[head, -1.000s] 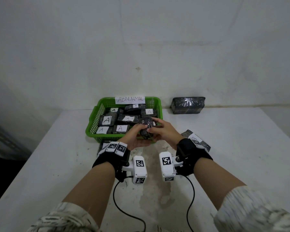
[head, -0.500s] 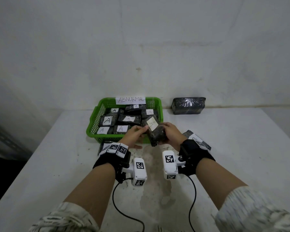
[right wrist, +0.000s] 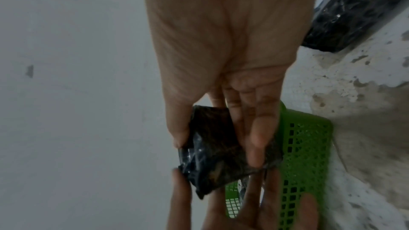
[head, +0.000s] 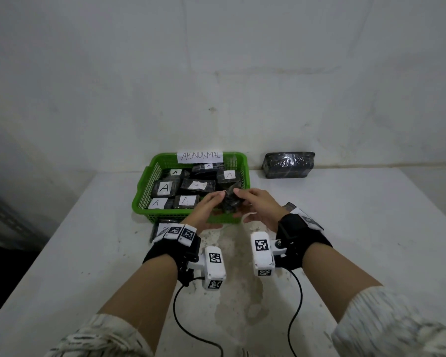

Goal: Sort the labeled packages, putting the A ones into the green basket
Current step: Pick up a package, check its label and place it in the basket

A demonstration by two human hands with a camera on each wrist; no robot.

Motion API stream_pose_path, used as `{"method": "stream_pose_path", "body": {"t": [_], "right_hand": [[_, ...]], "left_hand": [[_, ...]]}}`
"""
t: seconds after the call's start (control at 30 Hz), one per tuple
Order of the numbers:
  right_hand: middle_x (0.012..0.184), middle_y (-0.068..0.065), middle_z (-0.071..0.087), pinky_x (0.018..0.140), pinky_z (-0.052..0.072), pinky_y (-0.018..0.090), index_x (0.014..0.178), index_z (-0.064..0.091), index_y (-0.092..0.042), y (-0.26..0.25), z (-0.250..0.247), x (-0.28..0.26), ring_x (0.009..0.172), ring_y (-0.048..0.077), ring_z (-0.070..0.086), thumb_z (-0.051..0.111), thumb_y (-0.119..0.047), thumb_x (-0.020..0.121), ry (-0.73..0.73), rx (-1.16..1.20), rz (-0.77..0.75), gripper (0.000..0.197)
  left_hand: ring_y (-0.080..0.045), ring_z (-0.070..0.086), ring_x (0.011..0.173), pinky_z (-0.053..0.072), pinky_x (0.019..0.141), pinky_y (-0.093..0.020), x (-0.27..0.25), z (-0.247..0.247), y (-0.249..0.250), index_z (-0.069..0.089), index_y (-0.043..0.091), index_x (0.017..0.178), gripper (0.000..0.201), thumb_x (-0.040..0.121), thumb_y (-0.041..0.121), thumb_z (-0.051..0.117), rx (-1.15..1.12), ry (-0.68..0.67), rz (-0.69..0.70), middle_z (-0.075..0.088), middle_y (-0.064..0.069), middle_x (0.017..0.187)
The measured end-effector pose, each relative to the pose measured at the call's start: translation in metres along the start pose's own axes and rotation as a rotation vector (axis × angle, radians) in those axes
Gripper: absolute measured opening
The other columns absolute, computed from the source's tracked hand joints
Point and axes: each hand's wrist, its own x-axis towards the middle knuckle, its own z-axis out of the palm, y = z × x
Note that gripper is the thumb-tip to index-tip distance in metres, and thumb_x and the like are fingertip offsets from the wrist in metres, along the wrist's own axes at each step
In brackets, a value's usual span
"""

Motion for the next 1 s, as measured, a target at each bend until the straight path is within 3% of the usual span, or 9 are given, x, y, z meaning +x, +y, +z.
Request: {"method": "stream_pose_path", "body": {"t": [0.1,0.23,0.5,0.6,0.7,0.83,0.9,0.97,1.0], "right_hand": [[0.078,0.011,0.068,0.047,0.052,0.026,0.105,0.057,-0.002,0.003,0.004,0.004,0.054,0.021,0.066,0.067,-0.031,0.087,0.077,-0.045,-0.096,0.035],[0.073,0.014,0.068,0.052,0.055,0.028,0.088,0.057,-0.009,0.004,0.004,0.005,0.051,0.02,0.066,0.068,-0.03,0.086,0.085,-0.048,-0.139,0.024],[0.085,0.013,0.068,0.06,0.057,0.031,0.111,0.056,-0.005,0.002,0.005,0.004,0.064,0.023,0.065,0.07,-0.016,0.085,0.021,-0.029,-0.093,0.031],[0.099,0.017,0.065,0.069,0.059,0.04,0.105,0.056,-0.006,0.004,0.006,0.009,0.072,0.025,0.065,0.066,-0.012,0.086,0.139,-0.096,-0.119,0.023],[0.109,0.016,0.064,0.081,0.056,0.05,0.099,0.057,-0.017,0.005,0.008,0.011,0.091,0.031,0.066,0.067,-0.015,0.083,0.174,-0.166,-0.143,0.019],[0.109,0.006,0.061,0.085,0.054,0.042,0.103,0.055,-0.023,0.0,0.008,0.003,0.099,0.023,0.062,0.069,-0.023,0.086,0.051,-0.156,-0.186,0.022],[0.11,0.008,0.061,0.084,0.052,0.039,0.098,0.057,-0.02,-0.002,0.008,-0.002,0.097,0.02,0.061,0.059,-0.038,0.091,0.006,-0.077,-0.166,0.019],[0.11,0.008,0.064,0.087,0.051,0.043,0.096,0.059,-0.018,-0.004,0.007,0.0,0.1,0.021,0.061,0.049,-0.049,0.094,0.022,-0.005,-0.108,0.034],[0.108,0.008,0.064,0.086,0.052,0.042,0.099,0.059,-0.015,-0.005,0.008,0.002,0.098,0.021,0.061,0.046,-0.05,0.095,0.049,0.026,-0.081,0.037]], "left_hand": [[-0.024,0.054,0.112,0.05,0.088,-0.045,0.001,0.002,0.001,0.051,0.029,0.106,0.025,0.09,0.048,0.049,-0.004,-0.036,-0.013,0.054,-0.003,0.119],[-0.019,0.058,0.1,0.054,0.076,-0.041,0.002,0.005,0.003,0.051,0.027,0.1,0.016,0.09,0.04,0.055,-0.023,-0.034,-0.015,0.057,-0.003,0.111],[-0.026,0.051,0.109,0.053,0.07,-0.039,0.009,0.009,0.002,0.046,0.014,0.107,0.016,0.094,0.022,0.051,-0.082,0.064,0.023,0.051,-0.012,0.117],[-0.028,0.053,0.114,0.054,0.078,-0.041,0.009,0.009,0.002,0.049,0.011,0.118,0.031,0.095,0.031,0.049,-0.115,0.029,0.018,0.053,-0.014,0.123],[-0.029,0.054,0.117,0.052,0.089,-0.048,0.012,0.008,0.005,0.049,0.01,0.129,0.05,0.093,0.045,0.048,-0.124,-0.015,0.012,0.055,-0.014,0.127],[-0.03,0.055,0.116,0.052,0.088,-0.045,0.013,0.003,0.011,0.05,0.014,0.129,0.06,0.087,0.057,0.05,-0.117,-0.001,0.025,0.057,-0.012,0.124],[-0.029,0.056,0.112,0.05,0.09,-0.047,0.011,0.003,0.011,0.052,0.01,0.117,0.045,0.089,0.044,0.056,-0.103,0.056,0.074,0.058,-0.013,0.122],[-0.027,0.055,0.108,0.049,0.087,-0.043,0.011,0.004,0.01,0.051,0.011,0.109,0.022,0.089,0.013,0.059,-0.073,0.127,0.169,0.056,-0.014,0.124],[-0.026,0.055,0.107,0.049,0.086,-0.041,0.01,0.003,0.01,0.05,0.012,0.111,0.029,0.086,0.001,0.06,-0.05,0.137,0.216,0.055,-0.013,0.127]]}}
